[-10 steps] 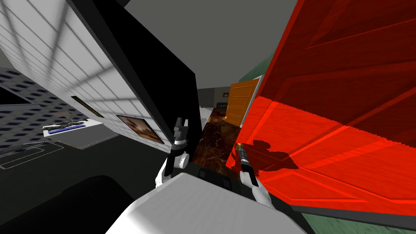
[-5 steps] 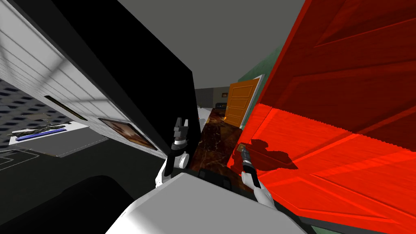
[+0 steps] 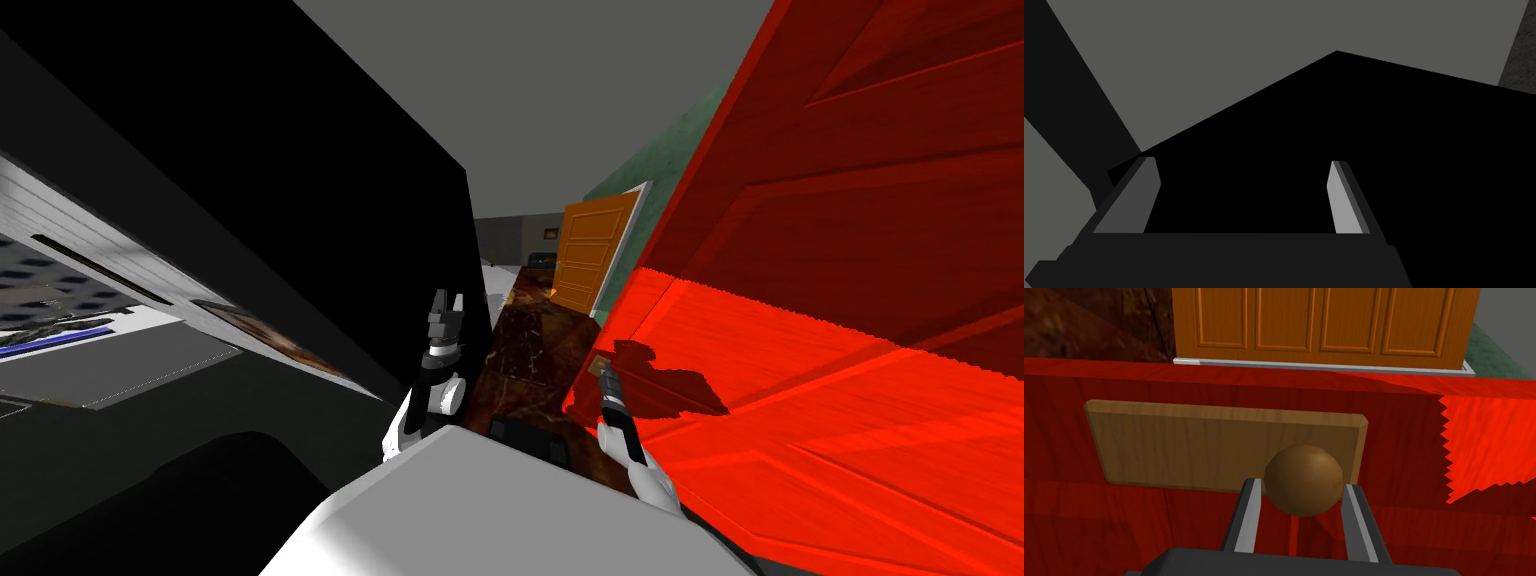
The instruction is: Push the door open
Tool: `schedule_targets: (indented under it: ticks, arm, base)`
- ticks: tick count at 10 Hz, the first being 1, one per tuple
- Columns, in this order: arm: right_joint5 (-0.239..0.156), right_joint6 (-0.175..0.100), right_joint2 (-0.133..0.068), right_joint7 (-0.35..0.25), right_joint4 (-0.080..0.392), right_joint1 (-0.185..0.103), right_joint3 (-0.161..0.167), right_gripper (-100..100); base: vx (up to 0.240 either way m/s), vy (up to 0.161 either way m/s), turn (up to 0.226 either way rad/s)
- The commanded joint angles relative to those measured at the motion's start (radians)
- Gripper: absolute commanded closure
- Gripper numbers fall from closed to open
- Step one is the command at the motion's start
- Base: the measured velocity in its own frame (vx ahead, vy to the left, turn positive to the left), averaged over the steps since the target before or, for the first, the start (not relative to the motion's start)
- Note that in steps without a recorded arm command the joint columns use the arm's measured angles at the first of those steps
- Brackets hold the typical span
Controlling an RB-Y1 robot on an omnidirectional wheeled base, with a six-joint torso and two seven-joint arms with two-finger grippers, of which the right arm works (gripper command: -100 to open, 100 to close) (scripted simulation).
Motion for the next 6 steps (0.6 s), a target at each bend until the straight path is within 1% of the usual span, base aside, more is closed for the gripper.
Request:
schedule_targets:
  ticks: [1,3,6]
  arm:
    - [-0.013,-0.01,-0.015,0.005,0.007,0.001,-0.024,100]
    - [-0.024,-0.01,-0.019,0.012,0.01,0.002,-0.043,100]
    - [-0.038,-0.011,-0.024,0.022,0.013,0.004,-0.068,100]
  base:
    - [0.195,0.057,-0.057]
    - [0.185,0.069,-0.068]
    - [0.199,0.025,-0.043]
